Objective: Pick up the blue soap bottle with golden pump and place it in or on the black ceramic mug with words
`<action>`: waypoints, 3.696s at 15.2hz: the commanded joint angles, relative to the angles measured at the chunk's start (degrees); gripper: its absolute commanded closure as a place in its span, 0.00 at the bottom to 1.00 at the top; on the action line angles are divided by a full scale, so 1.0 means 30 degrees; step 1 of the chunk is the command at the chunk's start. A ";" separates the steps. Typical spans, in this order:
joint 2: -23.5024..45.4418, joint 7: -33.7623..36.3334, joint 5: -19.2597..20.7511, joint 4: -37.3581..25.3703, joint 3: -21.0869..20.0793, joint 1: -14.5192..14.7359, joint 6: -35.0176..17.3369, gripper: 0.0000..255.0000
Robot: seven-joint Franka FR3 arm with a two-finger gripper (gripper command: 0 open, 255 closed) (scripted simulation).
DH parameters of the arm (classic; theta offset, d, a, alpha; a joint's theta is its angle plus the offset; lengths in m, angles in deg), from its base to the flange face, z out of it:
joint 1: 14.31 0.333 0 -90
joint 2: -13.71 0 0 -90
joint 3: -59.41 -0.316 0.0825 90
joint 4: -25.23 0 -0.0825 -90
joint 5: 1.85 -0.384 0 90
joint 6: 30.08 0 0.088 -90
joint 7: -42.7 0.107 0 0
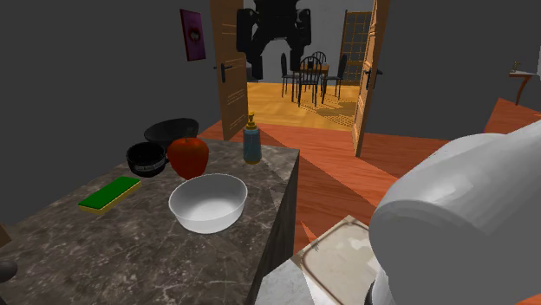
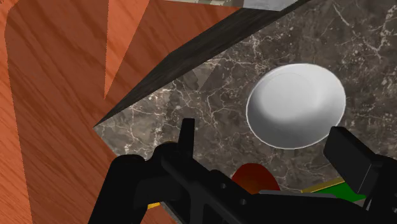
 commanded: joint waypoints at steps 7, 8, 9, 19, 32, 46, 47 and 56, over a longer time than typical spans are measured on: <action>0.2370 -0.1959 0.0366 0.0987 0.1760 -0.0170 -0.4284 0.00; 0.2870 -0.2298 0.0374 0.1041 0.2053 -0.0173 -0.4987 0.00; 0.3398 -0.2645 0.0362 0.1064 0.2346 -0.0168 -0.5682 0.00; 0.9853 -0.6891 -0.1451 -0.0471 0.5179 0.0451 -1.1780 0.00; 1.7047 -1.2496 -0.6807 -0.4091 0.6243 0.0681 -1.5376 0.00; 1.7789 -1.2872 -0.7368 -0.4054 0.6080 0.0660 -1.6078 1.00; 1.7785 -1.2876 -0.7368 -0.4049 0.6082 0.0658 -1.6079 1.00; 1.7303 -1.2475 -0.6914 -0.4282 0.6186 0.0717 -1.5433 1.00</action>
